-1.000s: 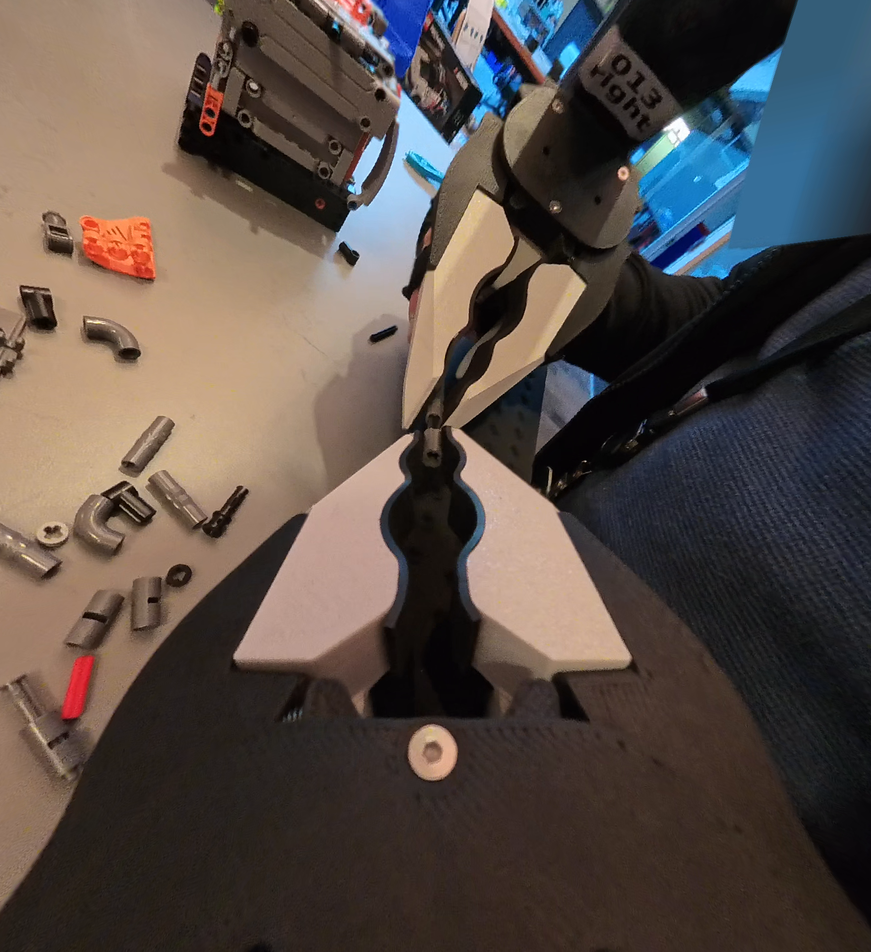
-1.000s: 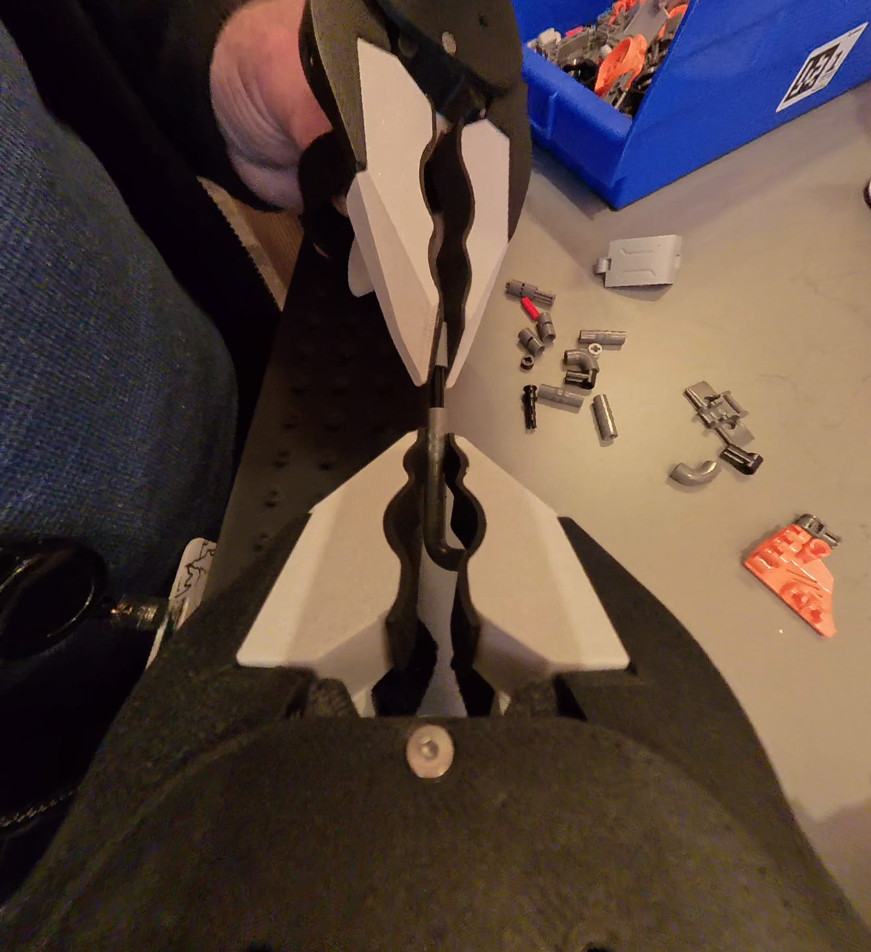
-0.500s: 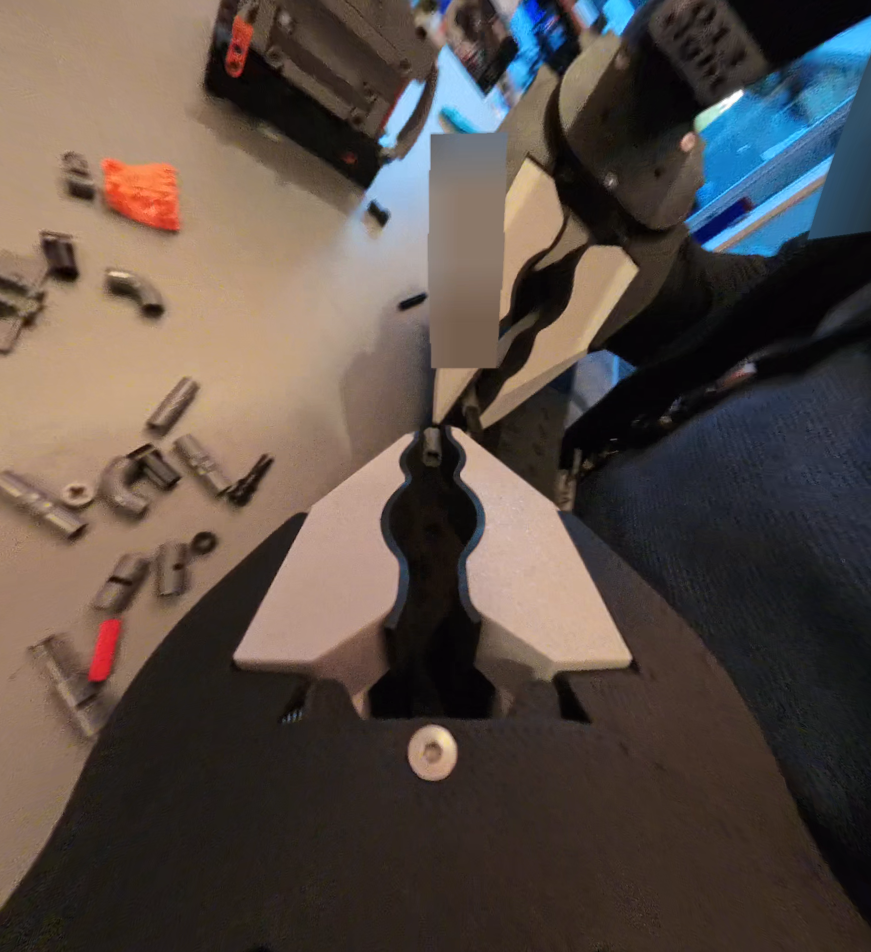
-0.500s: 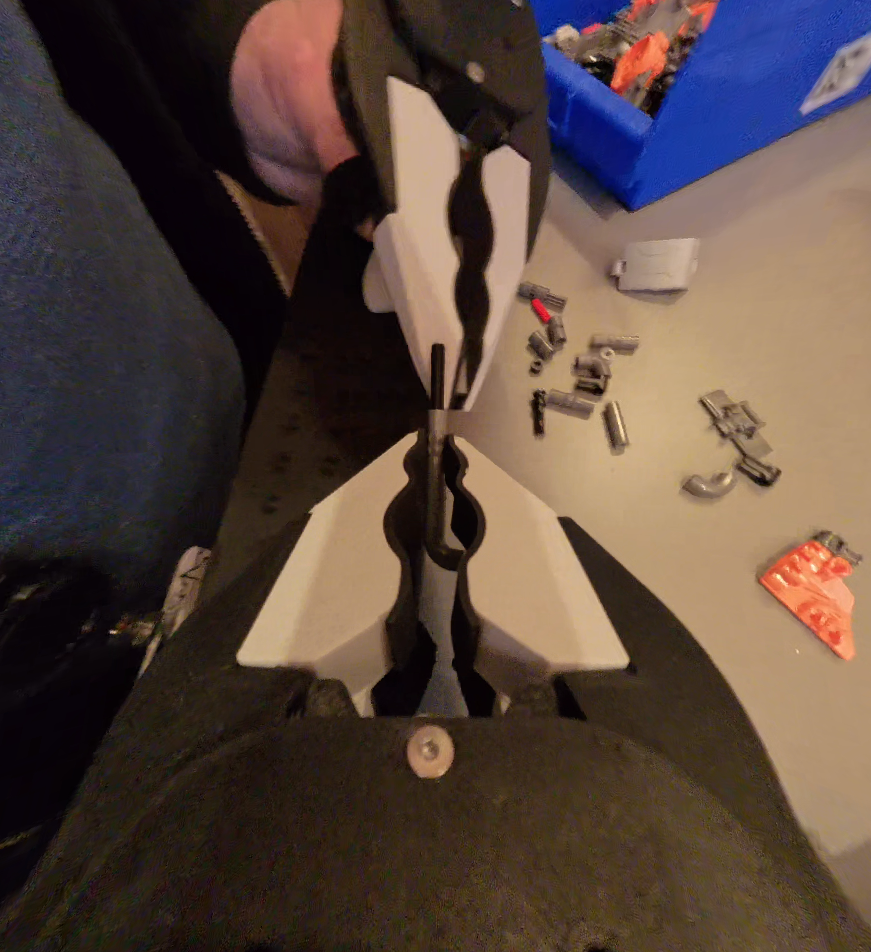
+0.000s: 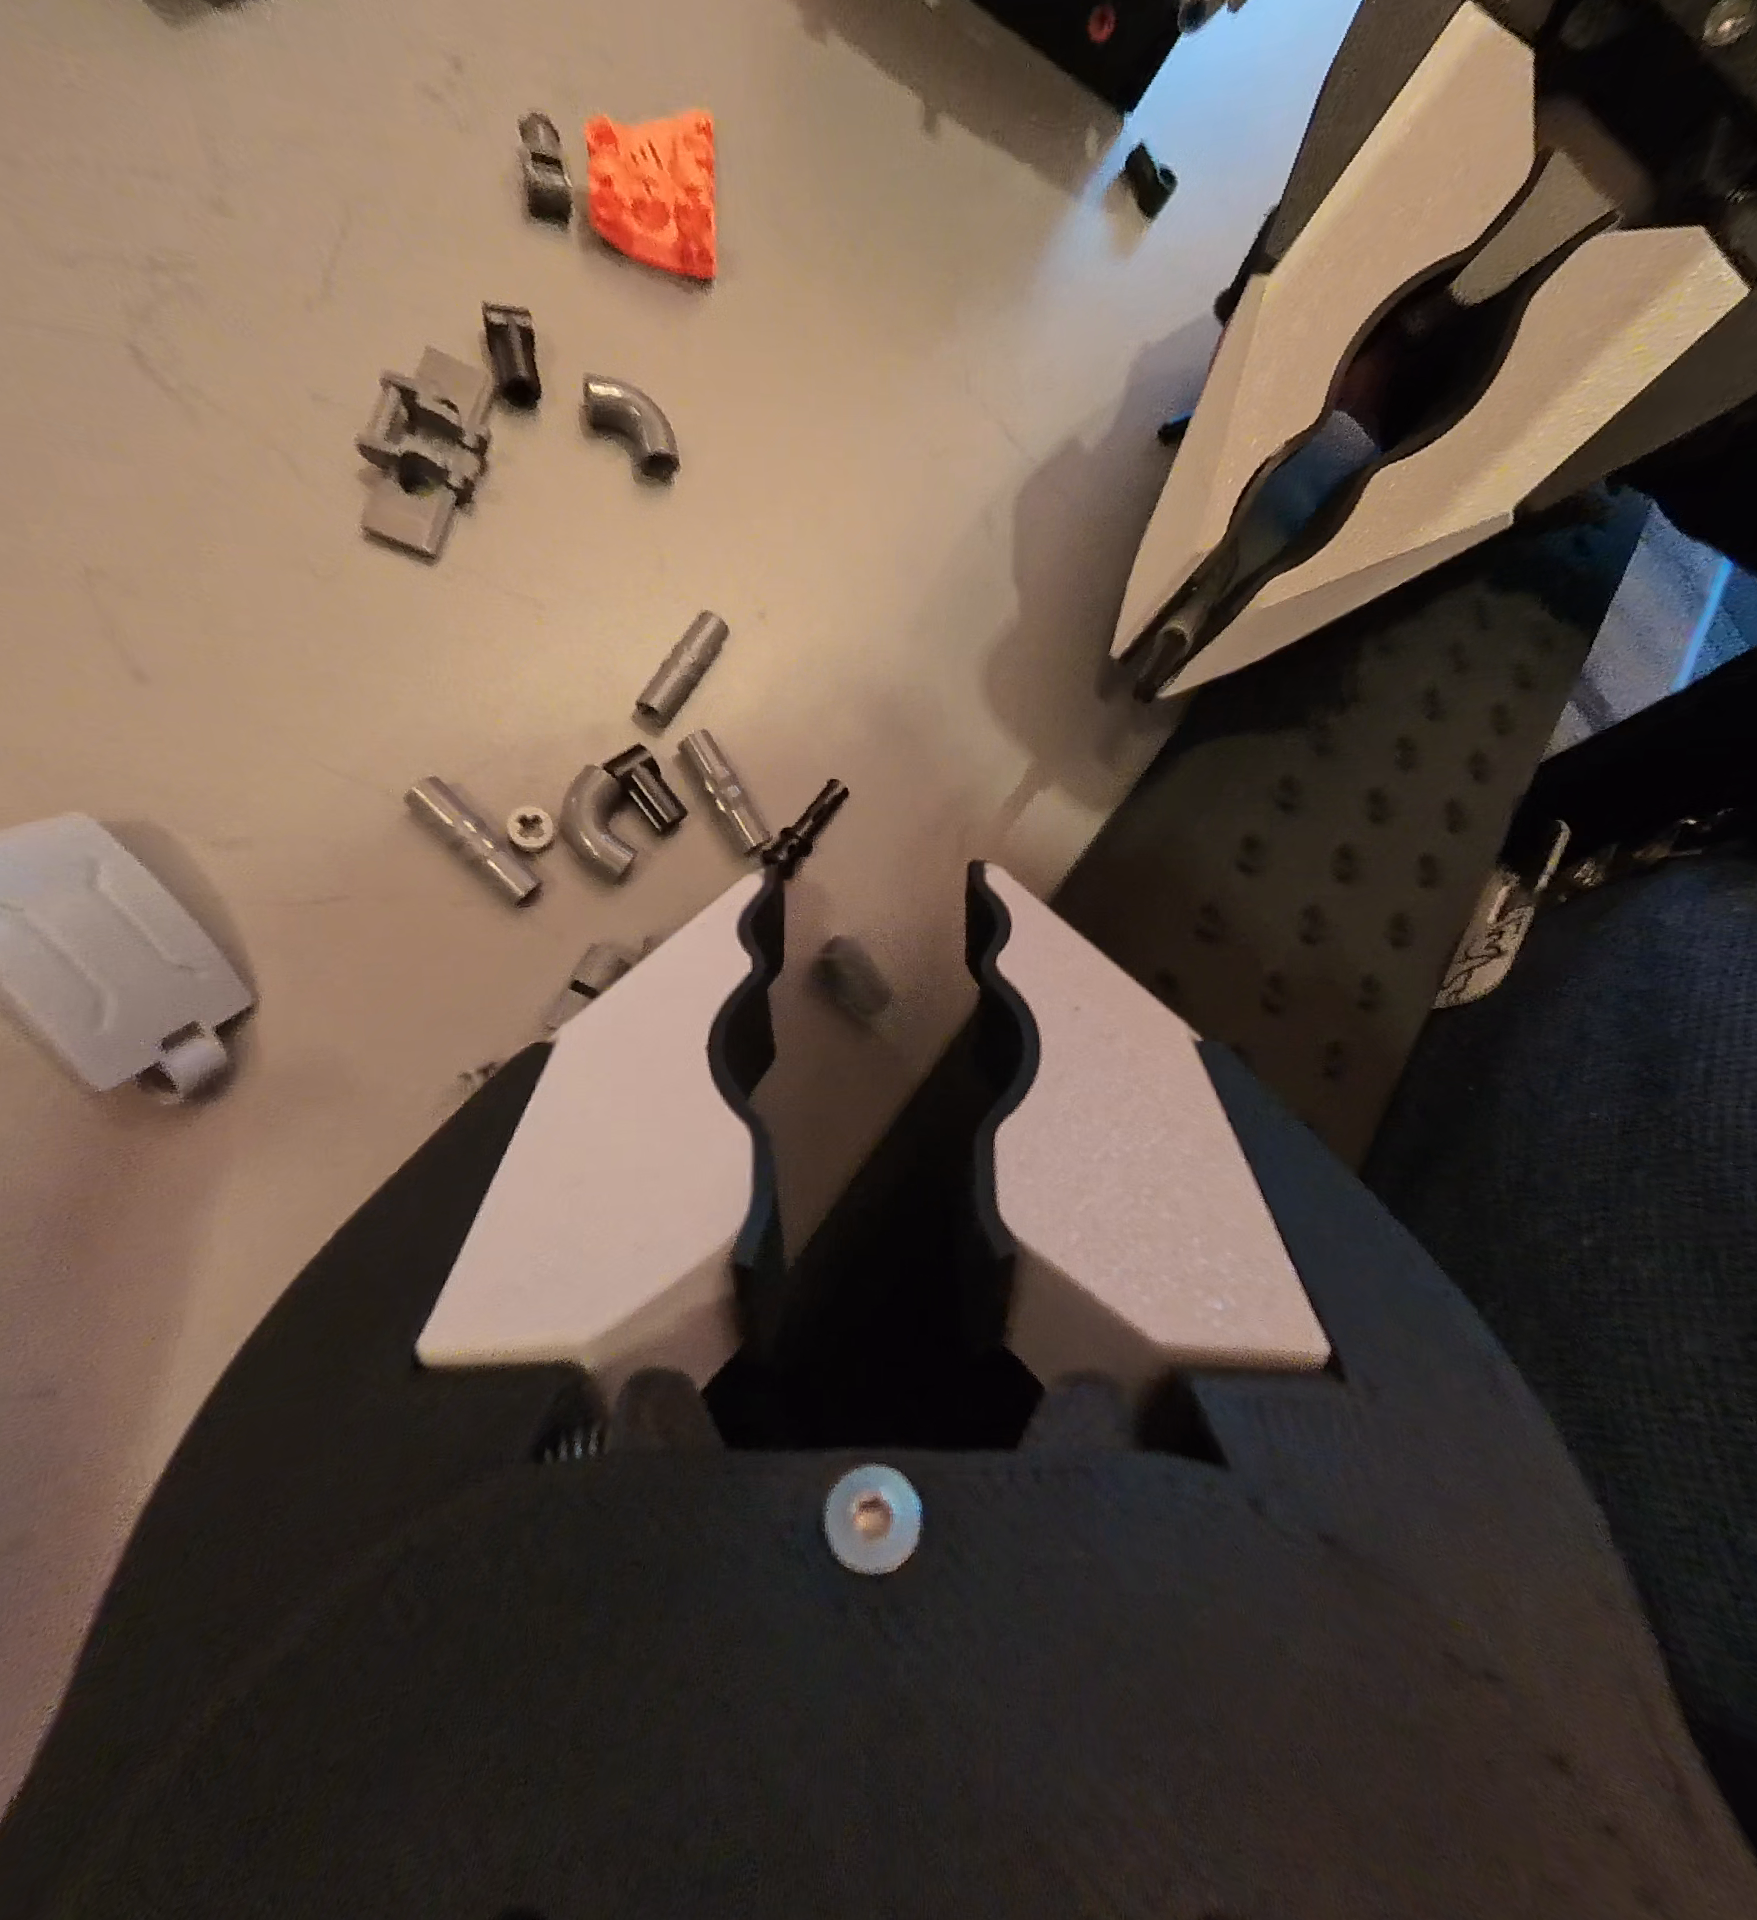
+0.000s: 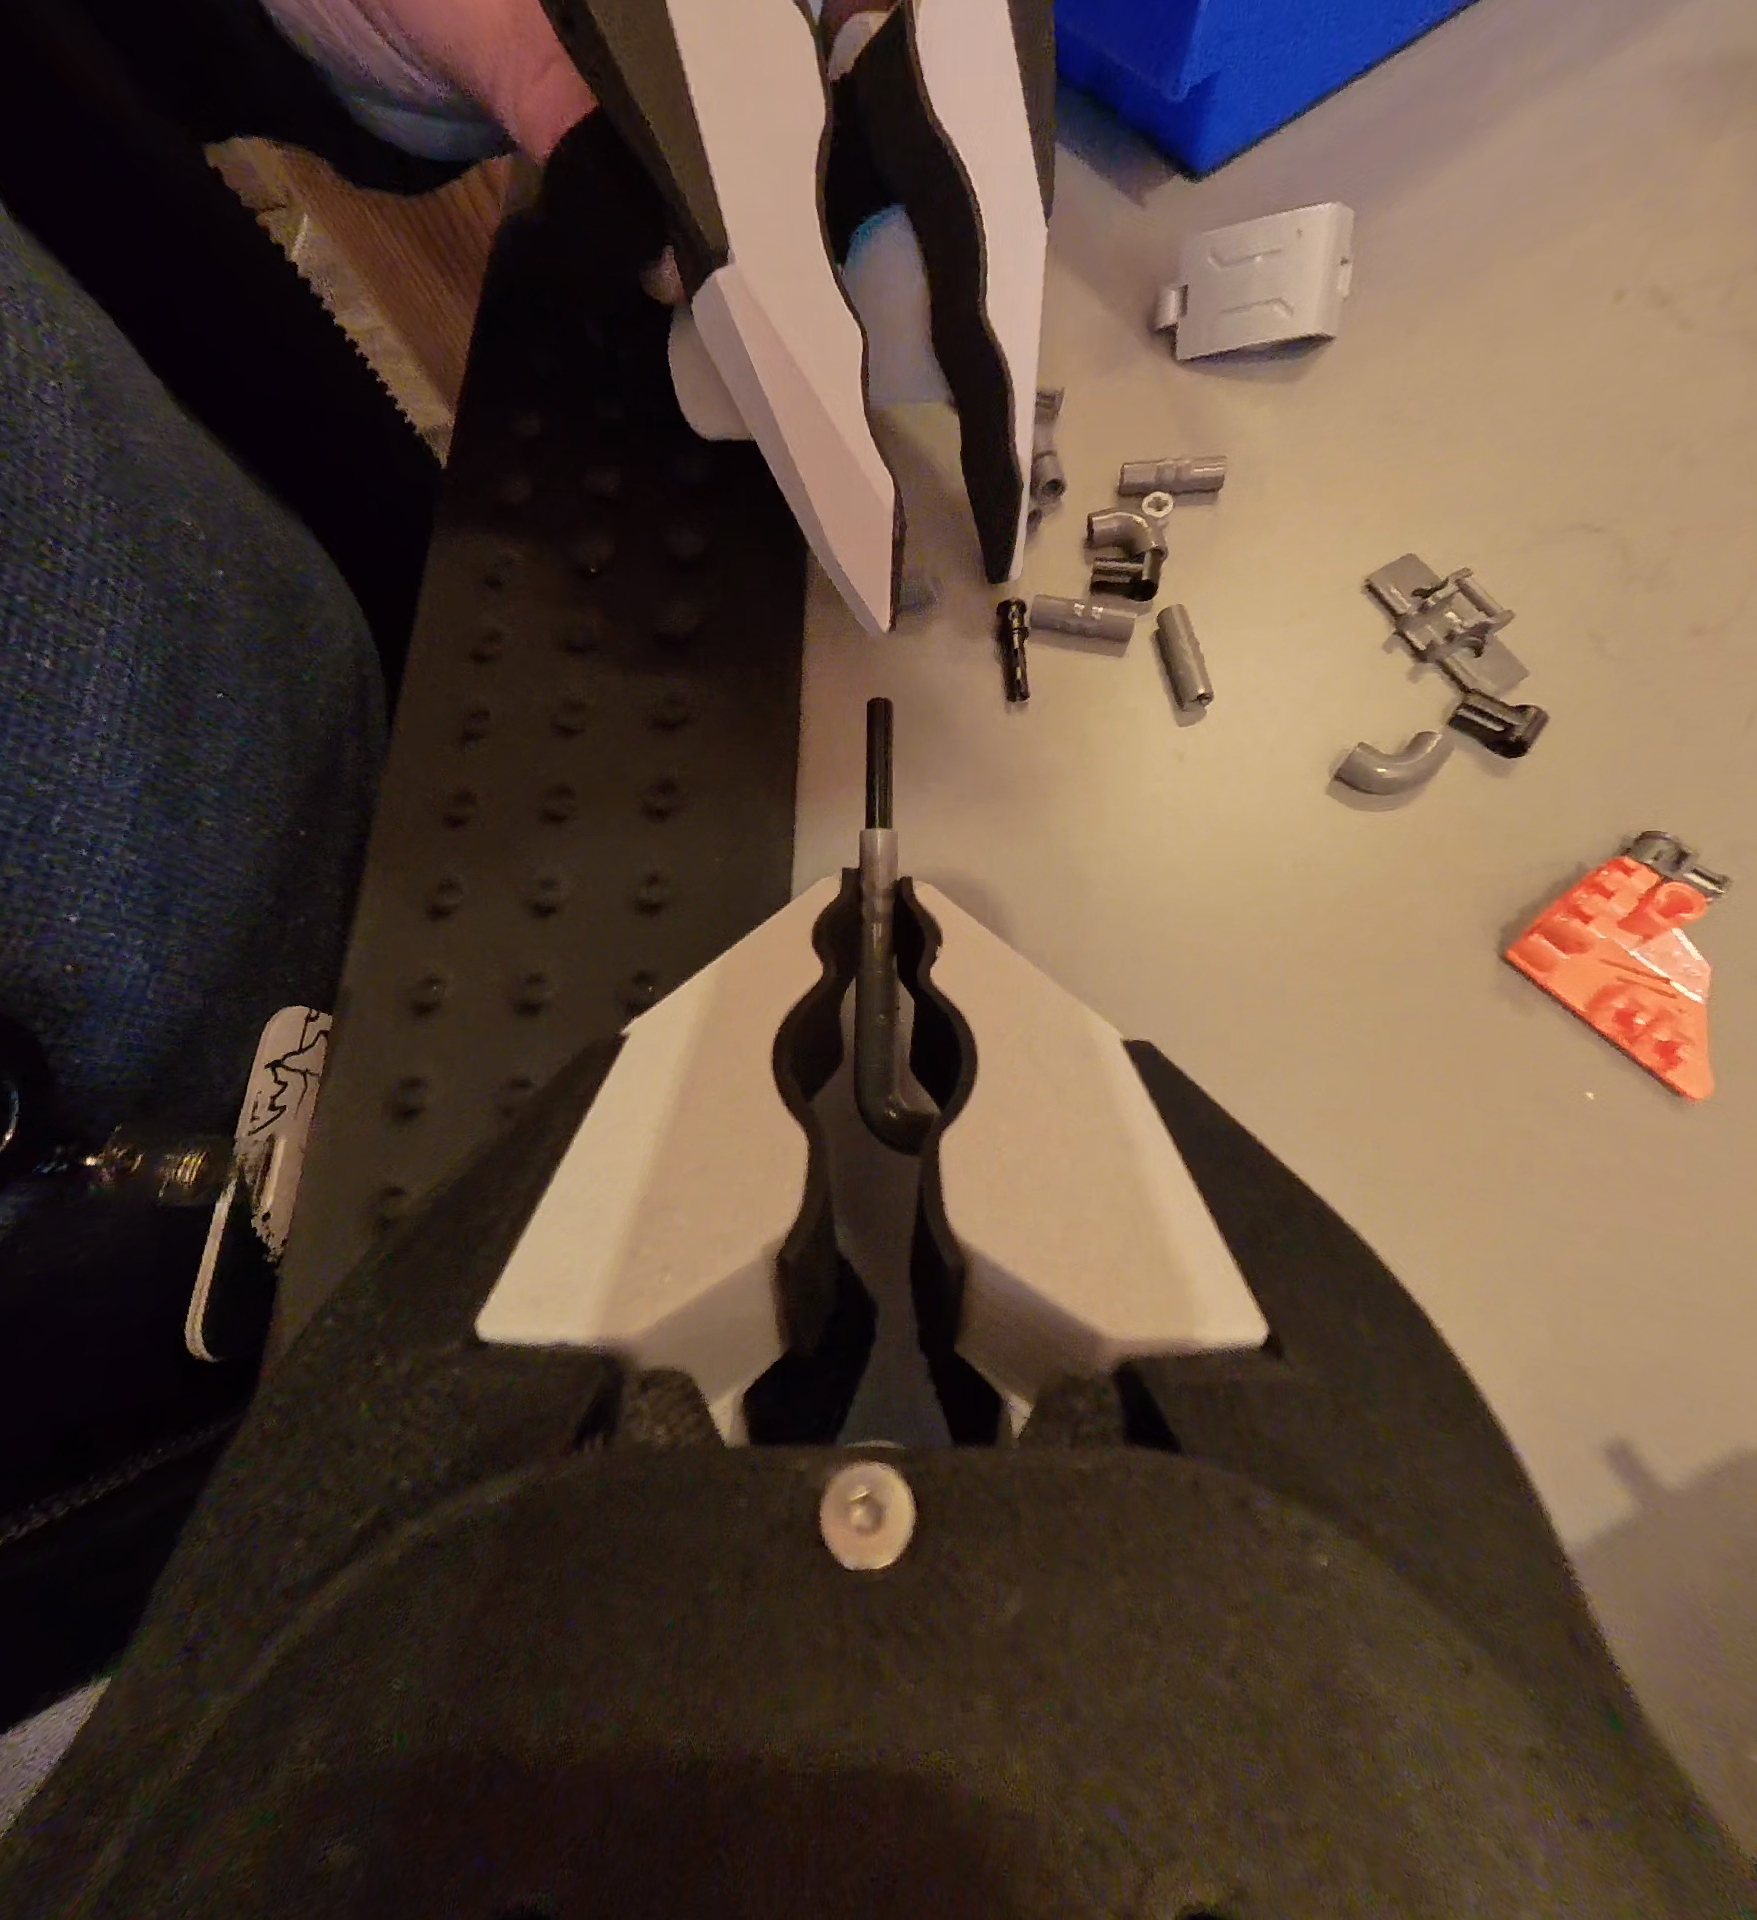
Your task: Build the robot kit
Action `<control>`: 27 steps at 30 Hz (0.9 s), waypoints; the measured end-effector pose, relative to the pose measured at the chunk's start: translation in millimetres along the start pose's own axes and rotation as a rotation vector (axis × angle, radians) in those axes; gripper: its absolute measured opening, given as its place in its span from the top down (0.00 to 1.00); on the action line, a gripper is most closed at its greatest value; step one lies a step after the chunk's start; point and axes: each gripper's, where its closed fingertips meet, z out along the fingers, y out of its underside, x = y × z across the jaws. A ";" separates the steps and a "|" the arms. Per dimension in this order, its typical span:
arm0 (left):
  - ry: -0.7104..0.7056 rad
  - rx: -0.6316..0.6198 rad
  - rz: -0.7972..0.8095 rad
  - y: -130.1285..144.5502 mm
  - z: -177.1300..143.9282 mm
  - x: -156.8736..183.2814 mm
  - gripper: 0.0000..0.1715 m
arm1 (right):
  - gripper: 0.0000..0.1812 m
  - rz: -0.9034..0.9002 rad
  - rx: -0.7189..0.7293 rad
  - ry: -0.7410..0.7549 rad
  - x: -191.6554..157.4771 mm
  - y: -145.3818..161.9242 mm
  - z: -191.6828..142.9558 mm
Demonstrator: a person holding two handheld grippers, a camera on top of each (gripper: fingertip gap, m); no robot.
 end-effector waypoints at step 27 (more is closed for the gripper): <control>-0.106 -0.056 0.347 -24.2 18.6 6.2 0.97 | 0.98 -0.016 -0.072 0.112 24.5 14.3 -3.3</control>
